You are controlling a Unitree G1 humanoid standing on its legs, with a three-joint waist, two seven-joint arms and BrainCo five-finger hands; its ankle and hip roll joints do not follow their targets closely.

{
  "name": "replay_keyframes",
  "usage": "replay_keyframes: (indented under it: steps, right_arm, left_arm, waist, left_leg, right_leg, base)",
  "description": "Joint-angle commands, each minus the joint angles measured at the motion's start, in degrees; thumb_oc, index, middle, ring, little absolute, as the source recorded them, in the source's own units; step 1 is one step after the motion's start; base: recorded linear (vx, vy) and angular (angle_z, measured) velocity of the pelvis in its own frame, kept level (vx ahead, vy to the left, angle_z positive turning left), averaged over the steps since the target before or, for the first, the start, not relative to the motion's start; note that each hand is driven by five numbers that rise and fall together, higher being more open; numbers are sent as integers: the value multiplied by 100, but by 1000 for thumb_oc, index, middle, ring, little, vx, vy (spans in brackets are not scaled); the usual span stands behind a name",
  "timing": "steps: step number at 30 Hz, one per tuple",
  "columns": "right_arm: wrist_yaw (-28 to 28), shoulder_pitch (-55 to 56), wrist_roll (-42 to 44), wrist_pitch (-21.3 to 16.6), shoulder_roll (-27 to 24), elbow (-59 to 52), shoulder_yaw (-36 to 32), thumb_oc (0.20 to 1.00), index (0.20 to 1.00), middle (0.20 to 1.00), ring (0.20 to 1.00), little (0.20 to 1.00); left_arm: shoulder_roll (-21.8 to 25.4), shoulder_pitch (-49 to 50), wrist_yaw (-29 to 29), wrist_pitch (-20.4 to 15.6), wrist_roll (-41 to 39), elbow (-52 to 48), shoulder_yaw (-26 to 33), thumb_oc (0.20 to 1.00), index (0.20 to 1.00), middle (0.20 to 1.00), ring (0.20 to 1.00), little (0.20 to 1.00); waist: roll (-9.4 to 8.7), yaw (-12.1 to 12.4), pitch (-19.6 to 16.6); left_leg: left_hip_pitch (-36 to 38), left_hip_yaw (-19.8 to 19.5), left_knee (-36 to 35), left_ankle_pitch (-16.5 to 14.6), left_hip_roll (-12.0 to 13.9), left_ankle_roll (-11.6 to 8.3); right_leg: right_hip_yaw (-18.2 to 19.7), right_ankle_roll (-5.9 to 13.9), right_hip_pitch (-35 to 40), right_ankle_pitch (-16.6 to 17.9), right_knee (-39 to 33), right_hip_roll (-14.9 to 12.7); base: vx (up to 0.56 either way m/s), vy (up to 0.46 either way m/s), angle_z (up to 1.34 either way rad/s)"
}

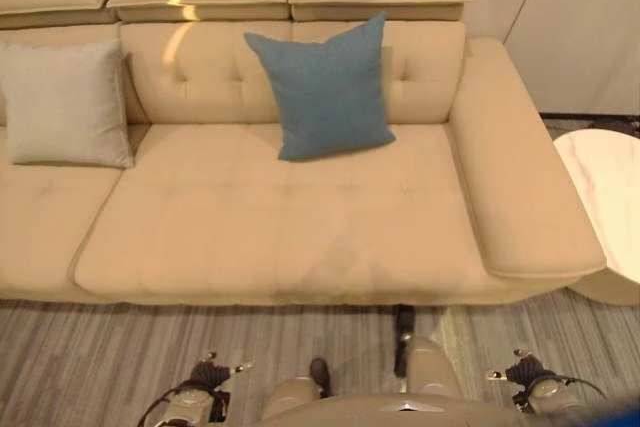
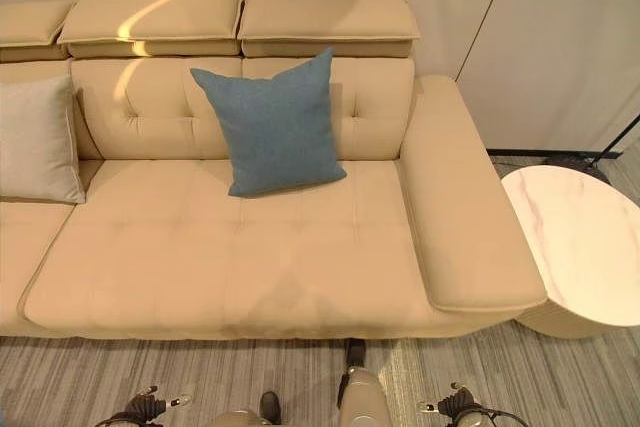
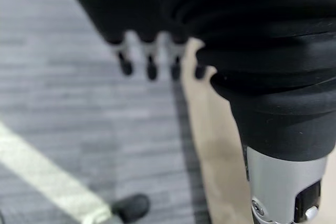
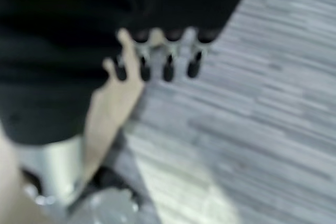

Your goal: Pick up all the scattered cushions and arrange them neatly on the sofa.

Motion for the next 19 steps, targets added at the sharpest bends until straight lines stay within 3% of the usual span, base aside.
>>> replay_keyframes:
  steps: [1, 4, 9, 19]
  right_arm:
    - [-106, -60, 27, -84, -30, -98, -36, 1000, 1000, 1000, 1000, 1000]
    - [-111, 10, 24, -93, 3, -111, -45, 1000, 1000, 1000, 1000, 1000]
    - [-122, 88, 22, -71, 23, -4, -93, 1000, 1000, 1000, 1000, 1000]
    - [-117, 169, 54, -45, 66, 206, -205, 1000, 1000, 1000, 1000, 1000]
  left_arm:
    - [274, 144, -21, -36, 223, 24, 76, 1000, 1000, 1000, 1000, 1000]
    - [276, 120, 8, -66, 197, 43, 98, 1000, 1000, 1000, 1000, 1000]
    - [192, 130, -31, -15, 160, 129, 168, 1000, 1000, 1000, 1000, 1000]
    - [112, 206, -130, 74, 221, 246, 186, 1000, 1000, 1000, 1000, 1000]
  waist:
    - [-391, 153, -208]
    - [-516, 143, -287]
    - [-569, 106, -401]
    - [-521, 120, -542]
  left_leg:
    - [-121, -440, 190, -258, -124, -621]
    - [-189, -373, 136, -167, -18, -742]
    - [-57, -307, -178, -13, 144, -862]
    - [430, -125, -577, 120, 213, -940]
  right_leg:
    - [-76, 110, 1347, 553, -1813, 63]
    - [-226, 173, 1564, 553, -2319, 168]
    - [-354, 194, 1775, 570, -2714, 341]
    - [-473, 207, 2148, 553, -2903, 408]
  base:
    - [-12, -120, -23]
    - [-17, -151, -7]
    - [5, -93, 17]
    - [27, -6, 3]
